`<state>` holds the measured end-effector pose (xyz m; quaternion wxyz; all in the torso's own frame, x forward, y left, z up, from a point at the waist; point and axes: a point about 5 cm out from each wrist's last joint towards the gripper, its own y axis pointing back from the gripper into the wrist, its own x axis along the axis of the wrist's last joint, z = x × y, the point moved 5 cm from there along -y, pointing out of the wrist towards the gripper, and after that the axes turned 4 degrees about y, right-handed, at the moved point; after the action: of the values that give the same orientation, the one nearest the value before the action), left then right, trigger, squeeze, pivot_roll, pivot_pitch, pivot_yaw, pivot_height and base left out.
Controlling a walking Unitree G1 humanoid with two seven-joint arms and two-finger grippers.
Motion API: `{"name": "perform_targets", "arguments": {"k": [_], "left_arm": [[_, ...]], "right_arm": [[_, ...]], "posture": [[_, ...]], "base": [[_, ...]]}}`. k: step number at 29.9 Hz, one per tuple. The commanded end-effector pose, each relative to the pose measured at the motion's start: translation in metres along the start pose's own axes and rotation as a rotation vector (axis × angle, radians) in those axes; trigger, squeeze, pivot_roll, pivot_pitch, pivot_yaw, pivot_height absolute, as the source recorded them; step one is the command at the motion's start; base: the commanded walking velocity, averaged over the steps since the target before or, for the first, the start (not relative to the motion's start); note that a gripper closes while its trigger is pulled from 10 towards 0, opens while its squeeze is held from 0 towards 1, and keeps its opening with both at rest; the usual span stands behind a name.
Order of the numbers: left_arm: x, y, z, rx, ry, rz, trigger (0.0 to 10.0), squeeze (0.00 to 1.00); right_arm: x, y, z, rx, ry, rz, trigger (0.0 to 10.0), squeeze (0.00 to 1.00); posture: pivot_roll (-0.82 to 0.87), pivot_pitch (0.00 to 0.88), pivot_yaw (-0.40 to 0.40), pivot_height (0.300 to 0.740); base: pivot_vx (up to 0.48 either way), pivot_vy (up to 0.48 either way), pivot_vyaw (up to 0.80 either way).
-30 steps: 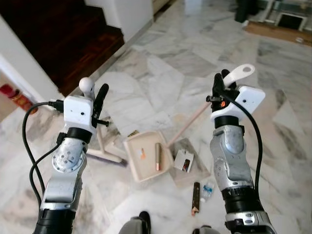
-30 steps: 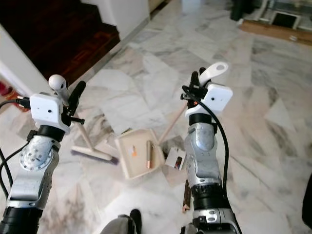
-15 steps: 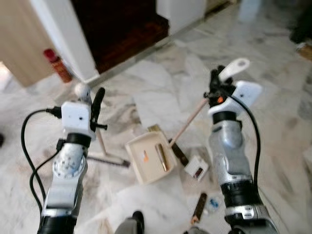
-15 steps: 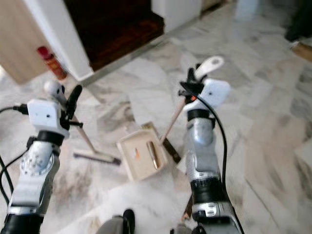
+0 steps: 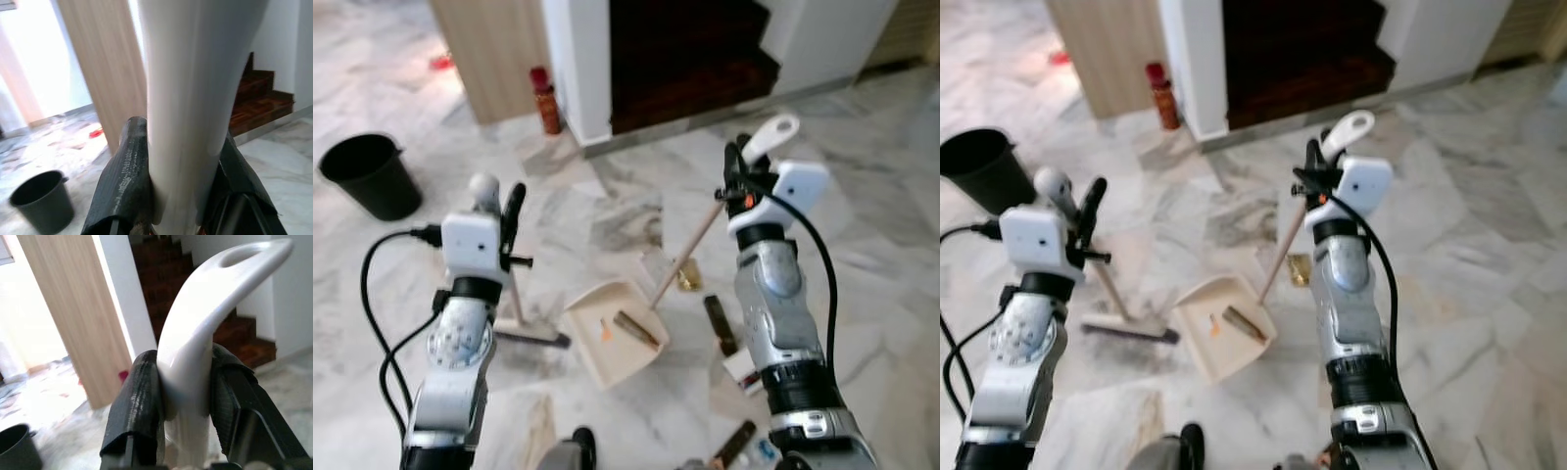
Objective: Sweep floor
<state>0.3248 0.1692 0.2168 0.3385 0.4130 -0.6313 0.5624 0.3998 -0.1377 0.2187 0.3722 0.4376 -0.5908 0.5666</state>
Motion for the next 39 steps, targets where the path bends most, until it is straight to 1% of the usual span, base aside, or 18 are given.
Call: {"name": "perform_targets", "arguments": {"k": [1,3,5,9,10,11,13,15,19,21,22,27,29,31,33,36,39], "left_arm": [[0.013,0.000,0.003,-0.003,0.012,0.045,10.0,0.00],[0.010,0.004,0.004,-0.003,0.005,0.035,10.0,0.00],[0.008,0.006,0.003,0.010,0.018,0.026,10.0,0.00],[0.009,0.013,0.003,0.008,0.017,0.020,10.0,0.00],[0.008,0.016,0.001,0.025,0.016,0.012,10.0,0.00],[0.008,0.016,0.001,0.025,0.016,0.012,10.0,0.00],[0.005,0.023,-0.003,0.053,-0.003,-0.008,10.0,0.00],[0.007,0.028,-0.005,0.083,0.006,-0.008,10.0,0.00],[0.010,0.034,0.001,0.086,-0.004,-0.007,10.0,0.00],[0.010,0.036,0.004,0.087,-0.005,-0.009,10.0,0.00],[0.010,0.036,0.006,0.090,-0.006,-0.010,10.0,0.00],[0.009,0.036,0.013,0.110,-0.004,-0.012,10.0,0.00],[0.008,0.037,0.014,0.113,-0.004,-0.015,10.0,0.00],[0.007,0.039,0.019,0.106,-0.008,-0.020,10.0,0.00],[0.006,0.039,0.021,0.107,-0.002,-0.025,10.0,0.00],[0.009,0.035,0.023,0.095,-0.004,-0.016,10.0,0.00],[0.016,0.030,0.018,0.085,-0.014,0.004,10.0,0.00]], "right_arm": [[0.013,-0.004,0.000,0.005,-0.015,0.044,10.0,0.00],[0.013,-0.005,0.002,0.006,-0.014,0.040,10.0,0.00],[0.010,-0.006,0.004,-0.002,-0.025,0.026,10.0,0.00],[0.010,-0.005,0.004,0.008,-0.025,0.021,10.0,0.00],[0.009,-0.004,0.003,0.015,-0.025,0.016,10.0,0.00],[0.009,-0.004,0.003,0.015,-0.025,0.016,10.0,0.00],[0.007,-0.001,0.004,0.022,-0.028,0.008,10.0,0.00],[0.007,-0.001,0.004,0.028,-0.025,0.005,10.0,0.00],[0.008,-0.002,0.004,0.052,-0.007,0.004,10.0,0.00],[0.009,-0.004,0.003,0.061,0.001,0.008,10.0,0.00],[0.012,-0.006,0.002,0.074,0.008,0.015,10.0,0.00],[0.017,-0.010,0.001,0.113,0.012,0.020,10.0,0.00],[0.017,-0.011,0.002,0.116,0.012,0.018,10.0,0.00],[0.017,-0.012,0.004,0.122,0.013,0.012,10.0,0.00],[0.016,-0.013,0.004,0.129,0.018,0.005,10.0,0.00],[0.013,-0.014,0.004,0.133,0.009,-0.007,10.0,0.00],[0.011,-0.015,-0.001,0.136,-0.001,-0.011,10.0,0.00]], "posture": [[-0.04,0.170,-0.044,0.740],[-0.03,0.168,-0.050,0.740],[-0.03,0.166,-0.053,0.740],[-0.03,0.157,-0.064,0.740],[-0.03,0.153,-0.067,0.740],[-0.03,0.153,-0.067,0.740],[-0.03,0.145,-0.073,0.740],[-0.03,0.140,-0.082,0.740],[-0.02,0.130,-0.101,0.740],[-0.02,0.130,-0.109,0.740],[-0.02,0.134,-0.127,0.740],[-0.02,0.158,-0.159,0.740],[-0.02,0.160,-0.162,0.740],[-0.03,0.170,-0.169,0.740],[-0.02,0.176,-0.166,0.740],[0.00,0.184,-0.149,0.740],[0.02,0.195,-0.128,0.740]], "base": [[0.000,0.000,0.00],[0.000,0.000,0.00],[0.000,0.000,0.00],[0.000,0.000,0.00],[0.000,0.000,0.00],[0.000,0.000,0.00],[0.000,0.000,0.00],[0.000,0.000,0.00],[0.000,0.000,0.00],[0.000,0.000,0.00],[0.000,0.000,0.79],[0.000,0.000,0.79],[0.000,0.000,0.00],[0.000,0.000,0.00],[0.000,0.000,0.00],[0.000,0.000,0.00],[0.000,0.000,0.00]]}}
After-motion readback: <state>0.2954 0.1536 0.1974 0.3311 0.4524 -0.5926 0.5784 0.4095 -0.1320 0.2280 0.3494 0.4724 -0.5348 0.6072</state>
